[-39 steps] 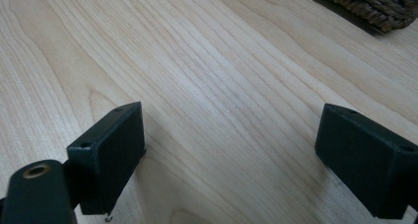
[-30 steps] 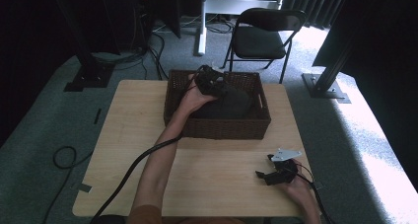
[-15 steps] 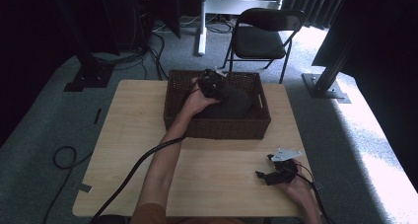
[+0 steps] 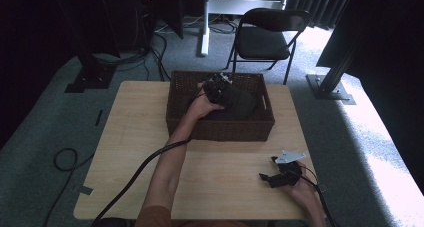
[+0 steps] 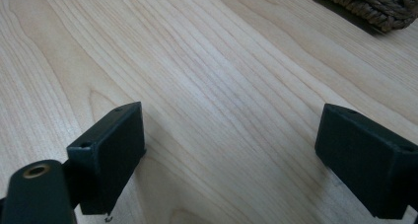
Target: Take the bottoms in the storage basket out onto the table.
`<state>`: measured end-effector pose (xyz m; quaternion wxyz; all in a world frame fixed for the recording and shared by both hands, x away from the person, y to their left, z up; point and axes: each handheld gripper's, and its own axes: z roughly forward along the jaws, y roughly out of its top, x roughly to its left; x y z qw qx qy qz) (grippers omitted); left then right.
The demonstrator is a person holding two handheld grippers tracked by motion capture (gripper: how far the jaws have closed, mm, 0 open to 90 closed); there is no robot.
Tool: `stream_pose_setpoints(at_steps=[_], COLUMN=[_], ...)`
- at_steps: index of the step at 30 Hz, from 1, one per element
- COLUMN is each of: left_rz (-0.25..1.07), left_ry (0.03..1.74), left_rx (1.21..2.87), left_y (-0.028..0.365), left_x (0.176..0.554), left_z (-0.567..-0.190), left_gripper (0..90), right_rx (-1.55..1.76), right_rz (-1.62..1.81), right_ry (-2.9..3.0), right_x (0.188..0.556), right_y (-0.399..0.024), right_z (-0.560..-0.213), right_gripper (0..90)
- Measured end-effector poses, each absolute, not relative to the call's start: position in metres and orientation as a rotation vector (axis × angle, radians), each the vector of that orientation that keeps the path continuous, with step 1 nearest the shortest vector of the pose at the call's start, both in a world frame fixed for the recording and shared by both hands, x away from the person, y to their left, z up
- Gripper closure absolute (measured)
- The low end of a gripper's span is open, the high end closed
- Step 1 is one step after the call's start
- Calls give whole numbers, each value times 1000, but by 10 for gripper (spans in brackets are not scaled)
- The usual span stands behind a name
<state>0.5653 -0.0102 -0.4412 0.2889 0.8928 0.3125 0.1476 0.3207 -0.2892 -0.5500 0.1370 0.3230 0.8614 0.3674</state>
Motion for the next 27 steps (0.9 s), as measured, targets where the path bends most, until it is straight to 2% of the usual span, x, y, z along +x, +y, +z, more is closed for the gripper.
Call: stream_pose_setpoints(at_steps=[4,9,11,16,27], left_rz=[365,336,333,351,395], left_ry=[847,849,858,841,842], left_rx=[2405,2433,2425,2405,2322], left_y=[-12,-11,-10,-8,3], left_x=[566,566,566,562,550], left_z=[-442,-441,-440,-433,-417], left_gripper=[252,530,591,630,637], right_rx=[935,935,934,937,936], right_rz=[1063,1064,1064,1064,1064], right_ry=[2493,2493,2493,2493,2493], right_x=[321,321,321,321,321], right_y=[-289,-289,-289,-289,-289], right_z=[-550,-550,-550,-550,-550], right_gripper=[114,114,114,114,114])
